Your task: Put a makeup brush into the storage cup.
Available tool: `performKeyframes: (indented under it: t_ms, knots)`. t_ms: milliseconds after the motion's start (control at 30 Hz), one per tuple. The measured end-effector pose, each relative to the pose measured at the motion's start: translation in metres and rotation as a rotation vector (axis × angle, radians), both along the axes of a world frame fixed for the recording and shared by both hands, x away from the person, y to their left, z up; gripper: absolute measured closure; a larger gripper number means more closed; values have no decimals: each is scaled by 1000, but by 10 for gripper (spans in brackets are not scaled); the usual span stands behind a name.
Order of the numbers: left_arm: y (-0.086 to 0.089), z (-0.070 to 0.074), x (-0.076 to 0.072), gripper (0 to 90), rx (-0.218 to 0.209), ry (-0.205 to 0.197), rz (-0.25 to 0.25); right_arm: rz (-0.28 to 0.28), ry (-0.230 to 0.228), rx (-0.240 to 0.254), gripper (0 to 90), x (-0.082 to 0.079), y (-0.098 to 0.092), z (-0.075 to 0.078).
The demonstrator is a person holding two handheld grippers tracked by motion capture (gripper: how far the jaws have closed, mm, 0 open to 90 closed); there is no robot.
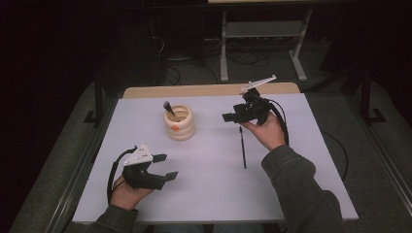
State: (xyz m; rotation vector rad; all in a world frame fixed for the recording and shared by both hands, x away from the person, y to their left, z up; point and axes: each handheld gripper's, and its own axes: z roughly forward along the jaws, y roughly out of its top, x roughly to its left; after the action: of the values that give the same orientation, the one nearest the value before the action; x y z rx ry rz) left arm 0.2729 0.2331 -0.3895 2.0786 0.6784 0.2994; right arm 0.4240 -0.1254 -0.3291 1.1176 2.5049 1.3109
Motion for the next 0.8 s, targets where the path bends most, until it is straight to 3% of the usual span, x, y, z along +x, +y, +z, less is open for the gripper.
performKeyframes:
  t_ms: [533,800]
  knots:
    - [-2,0,-1,256,18,-8,-5,-38,26,-5,304,-7,-14,-1]
    - [-5,0,-3,257,5,-4,-3,-52,20,-4,295,-13,-24,2]
